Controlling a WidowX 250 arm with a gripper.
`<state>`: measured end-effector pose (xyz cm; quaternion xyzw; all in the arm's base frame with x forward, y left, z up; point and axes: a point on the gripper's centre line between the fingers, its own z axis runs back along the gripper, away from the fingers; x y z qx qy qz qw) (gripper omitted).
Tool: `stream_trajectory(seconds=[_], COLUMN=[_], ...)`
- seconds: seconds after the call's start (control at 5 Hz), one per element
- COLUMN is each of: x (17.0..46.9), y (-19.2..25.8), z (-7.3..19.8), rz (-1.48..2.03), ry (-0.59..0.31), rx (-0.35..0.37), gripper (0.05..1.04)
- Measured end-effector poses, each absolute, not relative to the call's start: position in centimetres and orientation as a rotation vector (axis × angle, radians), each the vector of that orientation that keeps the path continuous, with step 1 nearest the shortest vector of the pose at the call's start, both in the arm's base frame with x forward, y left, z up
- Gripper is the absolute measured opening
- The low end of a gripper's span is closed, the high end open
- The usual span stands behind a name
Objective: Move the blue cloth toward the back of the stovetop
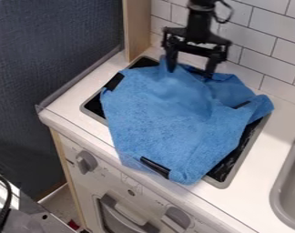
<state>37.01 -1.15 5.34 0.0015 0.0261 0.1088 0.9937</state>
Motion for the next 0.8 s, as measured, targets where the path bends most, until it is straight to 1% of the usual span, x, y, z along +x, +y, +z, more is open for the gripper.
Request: stream_trajectory(seconds=[0.2, 0.4, 0.6, 0.8], x=[35.3, 32.8, 30.6, 30.2], y=[-4.8, -6.9, -9.1, -10.5], z=[7.4, 9.0, 9.9, 10.1], rz=[0.194, 0.226, 0.243, 0.227], ry=[0.033, 0.005, -0.059, -0.076], rx=[-0.006, -0.050, -0.102, -0.083], gripper=[0.998, 0.998, 0.998, 0.998])
